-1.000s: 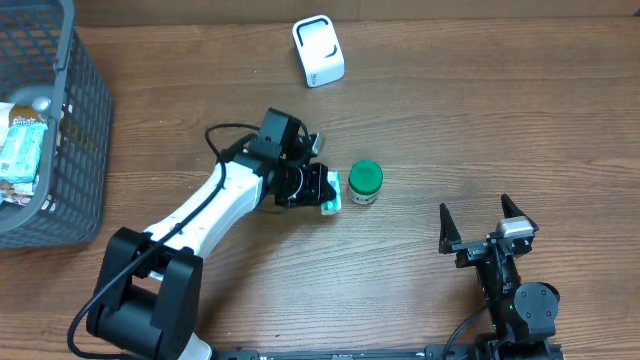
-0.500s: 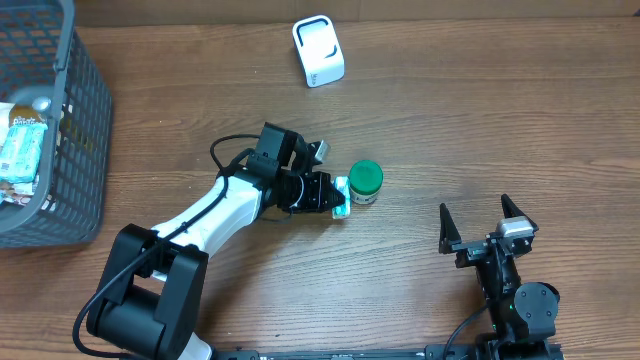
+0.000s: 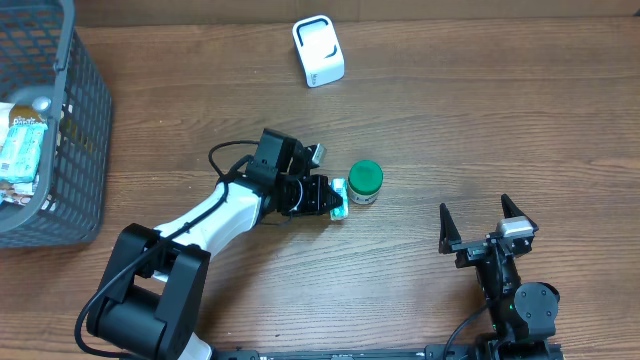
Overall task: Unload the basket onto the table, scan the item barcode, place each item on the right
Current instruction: 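Lower the Kleenex pack onto the table beside the green-capped jar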
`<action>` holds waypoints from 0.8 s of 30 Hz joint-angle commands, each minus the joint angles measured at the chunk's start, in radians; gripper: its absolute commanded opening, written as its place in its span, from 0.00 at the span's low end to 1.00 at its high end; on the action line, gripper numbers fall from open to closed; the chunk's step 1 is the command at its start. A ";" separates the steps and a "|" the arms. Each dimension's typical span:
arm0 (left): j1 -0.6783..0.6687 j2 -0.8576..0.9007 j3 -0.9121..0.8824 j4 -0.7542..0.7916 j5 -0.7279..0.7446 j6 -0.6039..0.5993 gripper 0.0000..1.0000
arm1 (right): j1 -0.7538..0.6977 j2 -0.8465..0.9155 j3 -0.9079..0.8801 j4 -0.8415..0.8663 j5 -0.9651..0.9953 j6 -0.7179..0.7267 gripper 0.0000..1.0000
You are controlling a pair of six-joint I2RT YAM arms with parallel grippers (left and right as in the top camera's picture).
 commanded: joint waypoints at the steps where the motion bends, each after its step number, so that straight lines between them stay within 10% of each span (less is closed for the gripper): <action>1: 0.000 0.010 -0.024 0.024 -0.006 -0.045 0.05 | -0.004 -0.008 -0.011 0.003 -0.002 -0.002 1.00; 24: 0.040 0.026 -0.029 0.035 0.081 -0.042 0.27 | -0.004 -0.008 -0.011 0.003 -0.002 -0.001 1.00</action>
